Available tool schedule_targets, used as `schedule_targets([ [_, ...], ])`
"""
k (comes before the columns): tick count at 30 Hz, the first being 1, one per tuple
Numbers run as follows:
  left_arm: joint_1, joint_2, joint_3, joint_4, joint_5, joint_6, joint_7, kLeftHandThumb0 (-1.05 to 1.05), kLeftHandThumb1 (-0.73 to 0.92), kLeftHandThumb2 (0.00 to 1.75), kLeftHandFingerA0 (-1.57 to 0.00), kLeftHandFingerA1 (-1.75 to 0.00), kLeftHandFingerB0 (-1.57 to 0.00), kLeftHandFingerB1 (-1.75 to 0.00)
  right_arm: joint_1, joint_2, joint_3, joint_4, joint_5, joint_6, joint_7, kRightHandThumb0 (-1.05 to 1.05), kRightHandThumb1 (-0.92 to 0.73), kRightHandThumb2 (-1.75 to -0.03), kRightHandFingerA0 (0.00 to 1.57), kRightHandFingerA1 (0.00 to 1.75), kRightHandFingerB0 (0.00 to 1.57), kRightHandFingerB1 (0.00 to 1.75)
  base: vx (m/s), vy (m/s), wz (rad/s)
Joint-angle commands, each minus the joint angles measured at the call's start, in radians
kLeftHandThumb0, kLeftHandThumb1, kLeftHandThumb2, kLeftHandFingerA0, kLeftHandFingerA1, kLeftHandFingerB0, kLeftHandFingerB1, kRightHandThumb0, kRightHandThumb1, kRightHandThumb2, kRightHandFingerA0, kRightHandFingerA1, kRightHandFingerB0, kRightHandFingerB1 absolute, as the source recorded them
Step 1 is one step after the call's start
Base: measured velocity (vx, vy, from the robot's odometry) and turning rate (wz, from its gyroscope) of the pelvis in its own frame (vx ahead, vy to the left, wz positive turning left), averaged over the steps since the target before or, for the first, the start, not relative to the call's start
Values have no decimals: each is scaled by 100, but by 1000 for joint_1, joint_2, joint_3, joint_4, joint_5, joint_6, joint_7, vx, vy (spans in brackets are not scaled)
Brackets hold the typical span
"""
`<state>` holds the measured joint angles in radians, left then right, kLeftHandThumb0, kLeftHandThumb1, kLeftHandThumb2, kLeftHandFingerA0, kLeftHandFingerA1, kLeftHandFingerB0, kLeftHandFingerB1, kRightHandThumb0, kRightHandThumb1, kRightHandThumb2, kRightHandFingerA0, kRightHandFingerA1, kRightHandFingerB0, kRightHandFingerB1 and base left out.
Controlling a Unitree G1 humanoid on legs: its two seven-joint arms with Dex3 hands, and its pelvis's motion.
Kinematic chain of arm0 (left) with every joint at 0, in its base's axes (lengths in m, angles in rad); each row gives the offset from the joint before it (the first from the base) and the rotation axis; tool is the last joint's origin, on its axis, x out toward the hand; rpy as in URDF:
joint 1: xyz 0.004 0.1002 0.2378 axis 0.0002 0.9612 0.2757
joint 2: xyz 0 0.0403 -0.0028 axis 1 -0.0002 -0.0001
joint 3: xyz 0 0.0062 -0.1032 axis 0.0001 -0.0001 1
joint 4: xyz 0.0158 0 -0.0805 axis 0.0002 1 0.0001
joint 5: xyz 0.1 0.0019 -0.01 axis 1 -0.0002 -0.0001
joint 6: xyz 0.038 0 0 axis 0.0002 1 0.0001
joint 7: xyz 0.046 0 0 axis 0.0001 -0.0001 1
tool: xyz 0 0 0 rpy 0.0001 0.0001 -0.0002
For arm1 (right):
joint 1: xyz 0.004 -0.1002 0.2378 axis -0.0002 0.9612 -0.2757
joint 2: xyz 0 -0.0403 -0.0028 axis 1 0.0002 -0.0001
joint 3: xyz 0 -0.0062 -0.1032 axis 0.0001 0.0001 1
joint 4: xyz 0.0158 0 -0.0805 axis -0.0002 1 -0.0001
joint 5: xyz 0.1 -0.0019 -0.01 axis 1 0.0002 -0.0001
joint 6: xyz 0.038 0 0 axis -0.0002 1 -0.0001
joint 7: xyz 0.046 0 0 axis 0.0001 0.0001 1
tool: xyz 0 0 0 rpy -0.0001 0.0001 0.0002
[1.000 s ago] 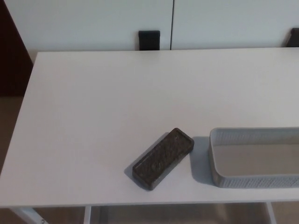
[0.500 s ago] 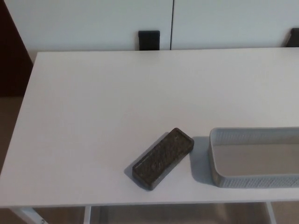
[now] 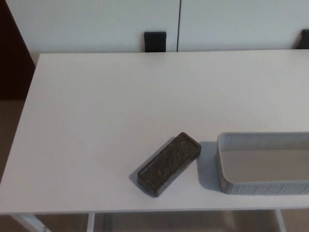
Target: The robot walks towards a desk on which an eraser is kept on the left hand side and a container is kept on the right hand side. The robot picks up the eraser using its left hand and places it in the container.
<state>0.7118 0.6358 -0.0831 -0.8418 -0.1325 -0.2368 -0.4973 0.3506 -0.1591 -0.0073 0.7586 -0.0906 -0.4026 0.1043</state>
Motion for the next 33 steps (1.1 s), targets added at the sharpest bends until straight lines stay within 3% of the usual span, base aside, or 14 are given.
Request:
schedule_targets([
  [1,-300,-143,67,-67,15,39,142,-29,56,103,0,-49,0,-47,9,-21,0,21,4,-8,17,-32,-54,-56,51,53,33,43,0,0,0],
  [2,-401,-173,43,28,127,81,167,-29,55,103,0,-50,0,-47,5,-20,2,23,-3,-8,6,-34,-53,-55,53,55,35,44,0,0,0],
  [6,-504,-216,3,140,274,140,200,-30,52,101,-1,-50,0,-47,7,-26,10,18,-21,-21,-10,-34,-54,-55,53,55,36,45,0,0,0],
  [7,-546,-224,-14,194,313,149,207,-47,64,62,-8,-23,-14,-26,3,-26,12,22,-26,-21,-16,-34,-55,-55,54,54,37,44,0,0,0],
  [8,-579,-230,-27,243,364,152,219,-46,64,59,-5,-27,-12,-27,3,-31,22,21,-48,-22,-35,-36,-55,-55,56,53,38,44,0,0,0],
  [10,-633,-246,-58,332,452,163,251,-45,58,60,-3,-20,-10,-25,4,-35,24,17,-53,-21,-37,-36,-56,-56,55,53,38,43,0,0,0],
  [11,-684,-259,-95,421,525,199,282,-52,37,73,0,-13,-3,-26,2,-33,18,19,-35,-23,-17,-35,-56,-56,53,52,36,42,0,0,0],
  [12,-707,-269,-113,470,555,218,300,-51,36,71,0,-11,-3,-24,5,-31,15,11,-28,-21,-11,-36,-56,-56,52,52,36,42,0,0,0],
  [15,-761,-286,-159,585,623,256,337,-57,35,66,0,0,0,-8,5,-29,14,-5,-28,-4,-10,-36,-55,-56,52,51,34,42,0,0,0],
  [19,-799,-316,-209,679,684,306,378,-74,43,74,0,0,0,-1,1,-27,10,-10,-27,0,-13,-36,-55,-55,53,52,34,42,0,0,0],
  [28,-817,-429,-334,756,846,473,457,-77,47,77,0,0,-4,-2,-5,-21,6,-9,-21,-5,-8,-36,-54,-55,54,53,35,43,0,0,0],
  [33,-792,-483,-378,788,884,495,511,-82,50,83,0,0,0,-4,1,-21,9,-13,-25,-5,-10,-36,-54,-55,52,52,35,43,0,0,0],
])
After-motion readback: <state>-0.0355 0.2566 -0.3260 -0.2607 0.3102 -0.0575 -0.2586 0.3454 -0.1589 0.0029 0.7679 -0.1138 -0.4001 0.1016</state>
